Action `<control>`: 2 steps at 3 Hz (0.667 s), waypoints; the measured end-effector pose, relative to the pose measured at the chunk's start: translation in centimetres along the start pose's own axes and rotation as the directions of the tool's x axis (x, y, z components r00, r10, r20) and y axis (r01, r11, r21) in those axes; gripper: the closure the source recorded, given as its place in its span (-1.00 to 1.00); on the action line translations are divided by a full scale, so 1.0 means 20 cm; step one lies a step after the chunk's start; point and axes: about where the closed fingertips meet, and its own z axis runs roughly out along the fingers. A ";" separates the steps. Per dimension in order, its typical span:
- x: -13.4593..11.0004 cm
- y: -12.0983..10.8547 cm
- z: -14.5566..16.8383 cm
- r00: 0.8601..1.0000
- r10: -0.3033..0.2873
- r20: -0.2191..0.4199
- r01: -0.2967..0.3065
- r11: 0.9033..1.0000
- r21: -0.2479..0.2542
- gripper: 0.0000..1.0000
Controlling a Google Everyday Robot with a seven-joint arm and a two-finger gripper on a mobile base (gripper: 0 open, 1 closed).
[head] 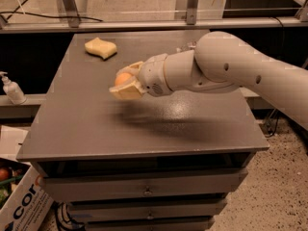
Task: Move orange near sponge
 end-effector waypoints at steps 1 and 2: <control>0.00 0.00 0.00 1.000 0.000 0.000 0.000 1.000 0.000 1.00; -0.03 -0.10 0.08 0.999 -0.035 0.021 0.034 0.999 0.022 1.00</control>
Offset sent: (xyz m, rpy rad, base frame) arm 0.0628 0.0233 0.0032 0.0264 -0.1101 -0.0127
